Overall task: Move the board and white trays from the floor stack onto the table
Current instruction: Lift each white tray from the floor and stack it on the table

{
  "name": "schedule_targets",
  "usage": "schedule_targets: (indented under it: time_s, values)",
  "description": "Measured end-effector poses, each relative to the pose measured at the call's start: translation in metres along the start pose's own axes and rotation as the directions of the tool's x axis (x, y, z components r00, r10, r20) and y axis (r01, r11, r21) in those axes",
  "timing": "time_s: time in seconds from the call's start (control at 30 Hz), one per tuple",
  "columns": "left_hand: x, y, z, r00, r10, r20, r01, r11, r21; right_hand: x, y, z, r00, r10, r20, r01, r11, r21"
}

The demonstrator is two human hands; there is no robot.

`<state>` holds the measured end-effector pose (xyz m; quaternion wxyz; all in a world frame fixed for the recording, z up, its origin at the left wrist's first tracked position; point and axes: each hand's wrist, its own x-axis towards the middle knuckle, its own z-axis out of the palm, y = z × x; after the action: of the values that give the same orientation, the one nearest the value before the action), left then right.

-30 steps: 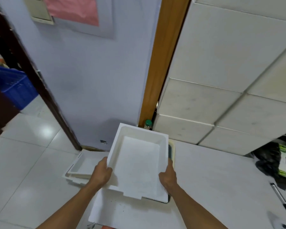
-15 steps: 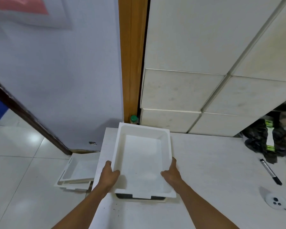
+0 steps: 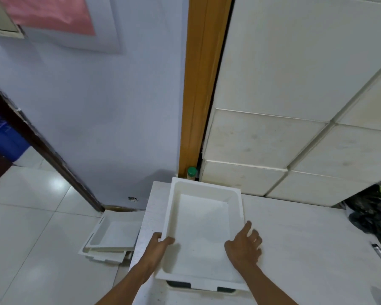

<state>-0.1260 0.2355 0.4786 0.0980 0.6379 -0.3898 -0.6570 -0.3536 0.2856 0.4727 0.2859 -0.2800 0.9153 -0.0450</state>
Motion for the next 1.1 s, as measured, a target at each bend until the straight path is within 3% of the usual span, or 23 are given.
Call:
schedule_targets:
  time_s: [0.13, 0.33, 0.43, 0.53, 0.7, 0.87, 1.0, 1.1]
  values:
    - [0.000, 0.009, -0.013, 0.999, 0.018, 0.035, -0.016, 0.999, -0.048, -0.015, -0.061, -0.006, 0.945, -0.290, -0.154, 0.273, 0.954, -0.123]
    - [0.008, 0.020, -0.048, 0.999, 0.019, -0.048, -0.030, 0.975, -0.219, -0.049, -0.173, 0.021, 0.803, -0.596, -0.024, 0.596, 0.803, -0.018]
    - [0.022, 0.012, -0.078, 0.991, 0.003, -0.136, -0.029, 0.981, -0.191, -0.069, -0.214, 0.055, 0.694, -0.720, 0.023, 0.719, 0.690, -0.083]
    - [0.044, -0.012, -0.116, 0.978, -0.032, -0.208, -0.004, 0.985, -0.171, -0.087, -0.242, 0.098, 0.631, -0.773, 0.060, 0.771, 0.618, -0.151]
    - [0.100, -0.070, -0.178, 0.913, -0.204, -0.354, 0.133, 0.968, -0.213, -0.091, -0.280, 0.184, 0.612, -0.767, 0.194, 0.791, 0.598, -0.131]
    - [0.172, -0.132, -0.224, 0.871, -0.315, -0.378, 0.261, 0.947, -0.188, -0.070, -0.309, 0.282, 0.625, -0.676, 0.391, 0.755, 0.650, -0.083]
    - [0.238, -0.185, -0.247, 0.860, -0.345, -0.375, 0.292, 0.937, -0.193, -0.030, -0.310, 0.367, 0.701, -0.481, 0.526, 0.623, 0.772, -0.125]
    - [0.285, -0.221, -0.260, 0.856, -0.364, -0.366, 0.295, 0.927, -0.232, 0.008, -0.304, 0.421, 0.773, -0.345, 0.532, 0.496, 0.851, -0.169]
